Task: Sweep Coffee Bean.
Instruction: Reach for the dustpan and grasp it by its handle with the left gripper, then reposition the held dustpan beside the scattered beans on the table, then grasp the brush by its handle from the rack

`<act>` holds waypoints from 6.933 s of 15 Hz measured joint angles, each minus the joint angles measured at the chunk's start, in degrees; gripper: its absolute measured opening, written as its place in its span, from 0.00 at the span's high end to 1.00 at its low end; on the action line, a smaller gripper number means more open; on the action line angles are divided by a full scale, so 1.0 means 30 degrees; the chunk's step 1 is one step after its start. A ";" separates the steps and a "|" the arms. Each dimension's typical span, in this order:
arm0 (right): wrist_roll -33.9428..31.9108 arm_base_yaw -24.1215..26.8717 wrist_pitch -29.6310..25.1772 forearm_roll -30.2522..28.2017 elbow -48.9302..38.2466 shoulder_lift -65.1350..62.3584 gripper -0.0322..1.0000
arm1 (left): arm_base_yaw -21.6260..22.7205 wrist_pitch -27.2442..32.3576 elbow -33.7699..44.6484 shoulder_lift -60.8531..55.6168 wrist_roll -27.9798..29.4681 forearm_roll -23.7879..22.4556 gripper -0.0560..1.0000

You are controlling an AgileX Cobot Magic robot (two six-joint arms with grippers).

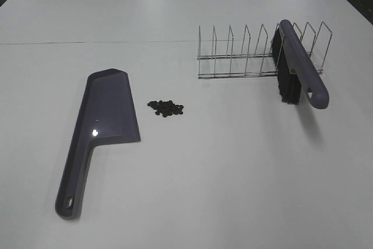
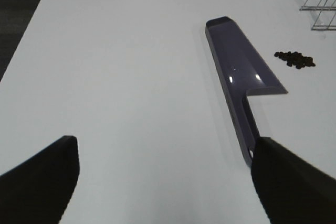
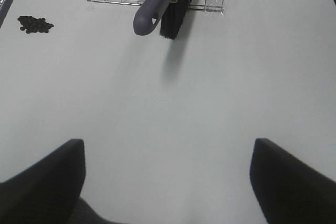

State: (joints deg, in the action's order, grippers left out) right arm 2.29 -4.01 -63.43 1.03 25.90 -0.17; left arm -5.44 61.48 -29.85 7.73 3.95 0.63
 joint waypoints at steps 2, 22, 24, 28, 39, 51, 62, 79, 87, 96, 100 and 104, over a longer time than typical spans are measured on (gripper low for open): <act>0.0000 0.0000 0.0000 0.0000 0.0000 0.0000 0.24 | 0.0000 0.0000 0.0000 0.1757 0.0000 0.0000 0.18; 0.0000 0.0000 0.0000 0.0000 0.0000 0.0000 0.24 | 0.0000 0.0115 -0.0783 1.3751 0.5042 -0.1738 0.18; 0.0000 0.0000 0.0000 0.0000 0.0000 0.0000 0.24 | 0.0000 -0.0668 -0.1356 1.5795 0.5042 -0.1070 0.18; 0.0000 0.0000 0.0000 0.0000 0.0000 0.0000 0.24 | 0.0000 -0.1795 -0.3037 2.0569 0.5042 0.0286 0.21; 0.0000 0.0000 0.0000 0.0000 0.0000 0.0000 0.24 | -0.2636 -0.3820 -0.6685 2.7349 0.5367 0.2196 0.22; 0.0000 0.0000 0.0000 0.0000 0.0000 0.0000 0.24 | -0.4908 -0.5252 -1.0600 3.4091 0.5978 0.3610 0.22; 0.0000 0.0000 0.0000 0.0000 0.0000 0.0000 0.24 | -0.4908 -0.6207 -1.0924 3.6154 0.5596 0.3018 0.32; 0.0000 0.0000 0.0000 0.0000 0.0000 0.0000 0.24 | -0.4908 -0.4641 -1.0848 3.3919 0.5367 -0.3342 0.63; -0.0153 0.0000 0.0000 0.0000 0.0000 0.0000 0.24 | -0.4908 -0.4106 -1.0848 3.1073 0.3056 -0.7066 0.63; -0.5443 0.0000 -0.0115 -0.2024 0.0458 -0.0019 0.24 | -0.4908 -0.5672 -1.0848 3.3002 -0.1738 -0.7257 0.63; -0.6436 0.0000 -0.1967 -0.2101 0.2406 0.3839 0.24 | -0.4908 -0.6150 -1.0848 3.3346 -0.1795 -0.6646 0.63; -0.6016 0.0000 -0.2235 -0.2769 0.4870 0.8537 0.24 | -0.4908 -0.6188 -1.0848 3.3346 -0.1738 -0.6226 0.63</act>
State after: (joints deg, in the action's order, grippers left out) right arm -15.76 -4.01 -70.13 -7.28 40.51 25.44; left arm -20.17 42.91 -62.40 107.77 -1.26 -18.05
